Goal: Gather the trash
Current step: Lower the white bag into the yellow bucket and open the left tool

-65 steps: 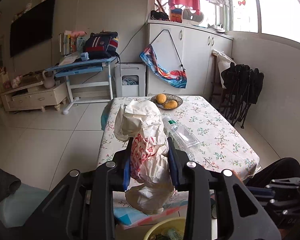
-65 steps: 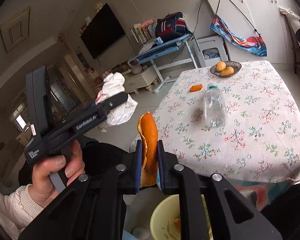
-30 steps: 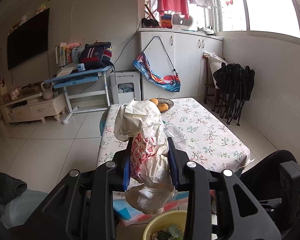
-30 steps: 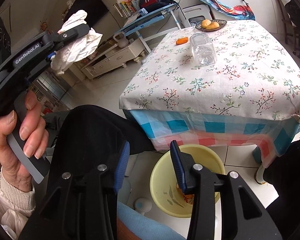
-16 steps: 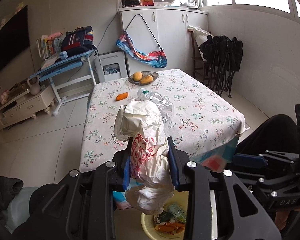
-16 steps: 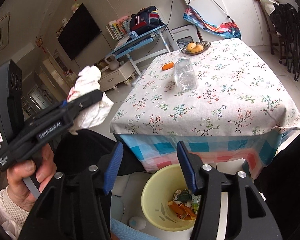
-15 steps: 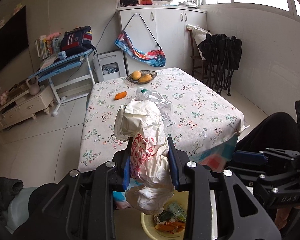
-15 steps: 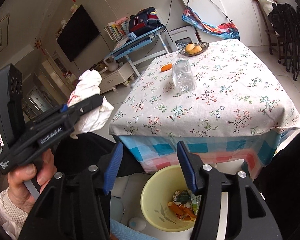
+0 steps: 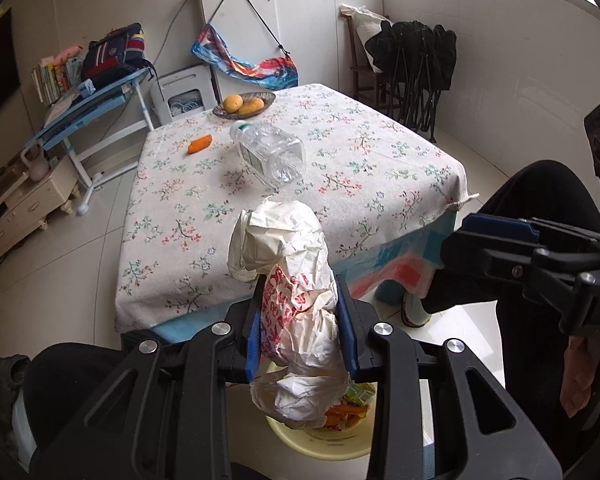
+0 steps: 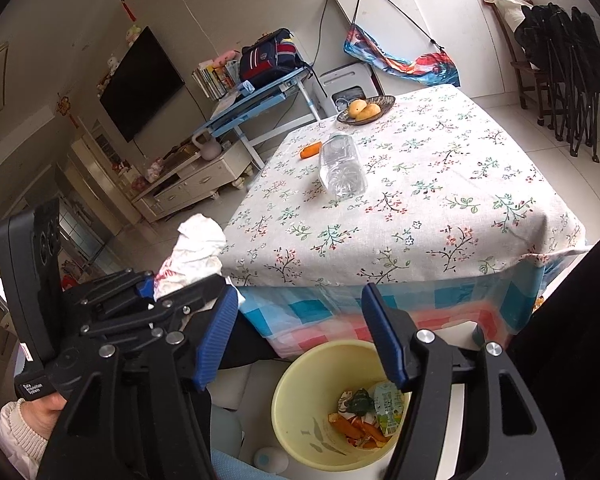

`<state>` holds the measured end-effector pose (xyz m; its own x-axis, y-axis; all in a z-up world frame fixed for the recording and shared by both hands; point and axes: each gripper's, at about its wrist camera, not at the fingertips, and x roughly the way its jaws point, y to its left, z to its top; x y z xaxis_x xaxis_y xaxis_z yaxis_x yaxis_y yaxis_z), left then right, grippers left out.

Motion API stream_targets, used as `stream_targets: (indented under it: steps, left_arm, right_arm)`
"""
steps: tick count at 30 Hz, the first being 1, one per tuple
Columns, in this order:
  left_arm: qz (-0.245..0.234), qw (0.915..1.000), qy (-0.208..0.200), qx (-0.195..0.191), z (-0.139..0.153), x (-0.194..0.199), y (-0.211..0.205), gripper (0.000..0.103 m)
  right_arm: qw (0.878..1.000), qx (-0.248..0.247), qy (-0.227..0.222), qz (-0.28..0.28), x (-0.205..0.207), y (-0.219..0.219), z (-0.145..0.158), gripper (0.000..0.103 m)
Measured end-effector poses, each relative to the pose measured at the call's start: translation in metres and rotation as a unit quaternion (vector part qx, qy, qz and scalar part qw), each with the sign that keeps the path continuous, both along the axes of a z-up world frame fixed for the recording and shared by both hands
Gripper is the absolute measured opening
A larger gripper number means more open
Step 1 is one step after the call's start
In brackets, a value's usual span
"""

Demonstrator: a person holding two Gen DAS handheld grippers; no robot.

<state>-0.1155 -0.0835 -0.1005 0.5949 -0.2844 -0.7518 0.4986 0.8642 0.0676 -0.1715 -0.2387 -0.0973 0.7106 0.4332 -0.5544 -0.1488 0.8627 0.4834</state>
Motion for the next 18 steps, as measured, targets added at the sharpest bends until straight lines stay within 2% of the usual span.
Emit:
stream_targets:
  steps: [3, 7, 10, 13, 18]
  left_arm:
    - [-0.029, 0.9982, 0.051, 0.013, -0.018, -0.001, -0.005, 0.031]
    - [-0.062, 0.9910, 0.107, 0.051, -0.045, -0.009, -0.015, 0.047]
    - [-0.069, 0.9894, 0.107, 0.070, -0.052, -0.014, -0.018, 0.047]
    - [-0.049, 0.9922, 0.097, 0.062, -0.047, -0.009, -0.011, 0.050]
    - [0.003, 0.9944, 0.096, 0.044, -0.043, 0.008, 0.013, 0.051]
  right_arm:
    - [1.000, 0.002, 0.002, -0.003, 0.001, -0.002, 0.000, 0.065]
    - [1.000, -0.020, 0.010, -0.011, 0.012, -0.005, 0.003, 0.067]
    - [0.999, -0.031, 0.022, -0.029, 0.035, -0.017, 0.005, 0.068]
    - [0.997, -0.049, 0.033, -0.049, 0.068, -0.031, 0.005, 0.069]
    - [0.988, -0.130, 0.071, -0.047, 0.154, -0.037, -0.005, 0.073]
